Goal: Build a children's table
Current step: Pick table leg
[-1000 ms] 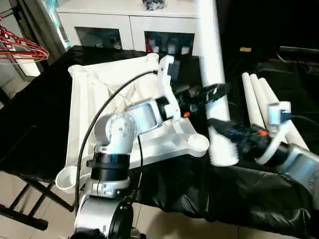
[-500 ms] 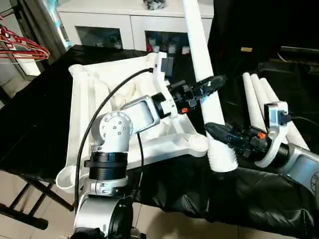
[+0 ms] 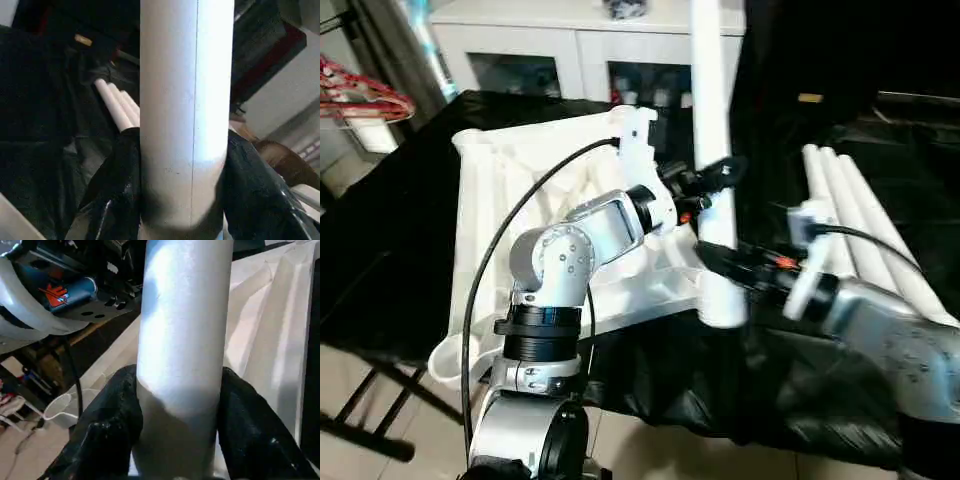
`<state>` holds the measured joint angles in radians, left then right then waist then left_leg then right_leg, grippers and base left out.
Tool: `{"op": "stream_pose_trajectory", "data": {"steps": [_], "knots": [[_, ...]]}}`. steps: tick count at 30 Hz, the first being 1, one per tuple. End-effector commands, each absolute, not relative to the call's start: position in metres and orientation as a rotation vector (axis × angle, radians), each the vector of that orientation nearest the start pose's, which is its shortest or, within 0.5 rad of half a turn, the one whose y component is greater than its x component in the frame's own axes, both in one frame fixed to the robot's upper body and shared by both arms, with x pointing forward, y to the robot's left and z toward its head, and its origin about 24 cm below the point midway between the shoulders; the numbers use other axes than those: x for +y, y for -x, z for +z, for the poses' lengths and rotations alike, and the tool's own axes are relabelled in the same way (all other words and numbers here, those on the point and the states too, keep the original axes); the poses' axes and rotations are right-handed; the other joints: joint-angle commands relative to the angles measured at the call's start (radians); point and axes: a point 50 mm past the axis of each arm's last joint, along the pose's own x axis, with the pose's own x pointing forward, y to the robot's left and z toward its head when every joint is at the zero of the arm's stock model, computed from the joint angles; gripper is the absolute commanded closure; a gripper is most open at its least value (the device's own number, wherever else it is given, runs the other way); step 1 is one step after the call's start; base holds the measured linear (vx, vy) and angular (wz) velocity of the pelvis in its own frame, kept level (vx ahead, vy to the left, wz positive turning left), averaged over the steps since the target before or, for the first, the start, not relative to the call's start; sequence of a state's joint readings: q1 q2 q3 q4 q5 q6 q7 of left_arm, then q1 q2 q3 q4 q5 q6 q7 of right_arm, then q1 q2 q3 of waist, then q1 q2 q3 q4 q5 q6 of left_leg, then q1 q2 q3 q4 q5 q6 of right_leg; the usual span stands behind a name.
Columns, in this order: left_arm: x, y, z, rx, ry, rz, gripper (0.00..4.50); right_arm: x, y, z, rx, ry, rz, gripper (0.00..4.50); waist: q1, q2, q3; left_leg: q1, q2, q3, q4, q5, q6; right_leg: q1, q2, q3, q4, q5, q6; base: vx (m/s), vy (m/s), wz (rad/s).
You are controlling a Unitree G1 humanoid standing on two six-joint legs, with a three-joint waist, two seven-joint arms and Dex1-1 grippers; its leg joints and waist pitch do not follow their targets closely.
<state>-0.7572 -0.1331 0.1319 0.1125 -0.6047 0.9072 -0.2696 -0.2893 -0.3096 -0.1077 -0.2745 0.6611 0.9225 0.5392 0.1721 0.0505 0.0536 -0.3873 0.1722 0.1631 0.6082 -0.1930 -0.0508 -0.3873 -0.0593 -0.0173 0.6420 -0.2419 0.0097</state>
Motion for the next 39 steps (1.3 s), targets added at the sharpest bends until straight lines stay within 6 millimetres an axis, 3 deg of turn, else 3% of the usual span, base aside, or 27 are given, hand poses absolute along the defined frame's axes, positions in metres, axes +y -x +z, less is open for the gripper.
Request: {"op": "stream_pose_trajectory", "data": {"steps": [1,3,5,13,15,17,23,26,33,39], "knots": [[0.013,-0.328,0.175,0.276,0.542,-0.866,2.66,-0.141,-0.272,0.138,0.197,-0.250,0.805,2.63,0.000,-0.022,-0.072,0.008,0.038,-0.018,-0.056,0.017,0.016,0.052,-0.066,0.033,-0.069,0.117,-0.174,0.000,0.000,0.00],[0.014,-0.328,0.174,0.265,0.526,-0.874,2.66,-0.141,-0.274,0.139,0.191,-0.240,0.793,2.63,0.000,-0.022,-0.073,0.008,0.038,-0.017,-0.055,0.024,0.020,0.053,-0.065,0.032,-0.066,0.150,-0.179,0.000,0.000,0.00],[0.014,-0.327,0.175,0.255,0.515,-0.891,2.66,-0.141,-0.274,0.139,0.191,-0.249,0.797,2.07,-0.001,-0.022,-0.074,0.007,0.037,-0.017,-0.054,0.027,0.025,0.055,-0.066,0.032,-0.065,0.167,-0.184,0.000,0.000,0.00],[0.022,-0.323,0.182,0.187,0.502,-1.065,2.67,-0.150,-0.266,0.132,0.260,-0.301,0.908,1.51,0.000,-0.026,-0.072,0.007,0.036,-0.015,-0.055,0.009,0.033,0.056,-0.068,0.034,-0.066,0.131,-0.193,0.000,0.000,0.00],[0.025,-0.316,0.183,0.172,0.481,-1.194,2.67,-0.154,-0.258,0.133,0.276,-0.345,1.008,1.51,0.001,-0.031,-0.071,0.008,0.036,-0.013,-0.055,0.002,0.047,0.057,-0.069,0.035,-0.068,0.113,-0.194,0.000,0.000,0.00],[0.027,-0.313,0.183,0.172,0.478,-1.258,2.67,-0.156,-0.253,0.135,0.281,-0.367,1.068,1.51,0.001,-0.026,-0.072,0.008,0.038,-0.014,-0.054,0.013,0.050,0.055,-0.069,0.033,-0.065,0.114,-0.204,0.000,0.000,0.00],[0.032,-0.299,0.189,0.134,0.533,-1.475,2.67,-0.159,-0.241,0.136,0.321,-0.423,1.209,1.51,0.003,-0.028,-0.071,0.008,0.040,-0.011,-0.052,0.014,0.066,0.052,-0.072,0.032,-0.064,0.098,-0.236,0.000,0.000,0.00],[0.034,-0.289,0.195,0.092,0.568,-1.599,2.67,-0.158,-0.237,0.134,0.351,-0.436,1.263,1.85,0.004,-0.028,-0.070,0.008,0.042,-0.012,-0.053,0.003,0.064,0.053,-0.074,0.033,-0.065,0.070,-0.244,0.000,0.000,0.00],[0.035,-0.286,0.201,0.047,0.618,-1.660,2.67,-0.155,-0.228,0.131,0.408,-0.422,1.333,2.37,0.004,-0.031,-0.067,0.009,0.042,-0.011,-0.055,-0.022,0.051,0.051,-0.074,0.034,-0.073,-0.004,-0.221,0.000,0.000,0.00],[0.038,-0.285,0.203,0.032,0.636,-1.682,2.67,-0.153,-0.226,0.130,0.418,-0.408,1.347,2.59,0.004,-0.028,-0.070,0.010,0.041,-0.012,-0.055,-0.008,0.047,0.050,-0.072,0.034,-0.071,0.015,-0.215,0.000,0.000,0.00]]}}
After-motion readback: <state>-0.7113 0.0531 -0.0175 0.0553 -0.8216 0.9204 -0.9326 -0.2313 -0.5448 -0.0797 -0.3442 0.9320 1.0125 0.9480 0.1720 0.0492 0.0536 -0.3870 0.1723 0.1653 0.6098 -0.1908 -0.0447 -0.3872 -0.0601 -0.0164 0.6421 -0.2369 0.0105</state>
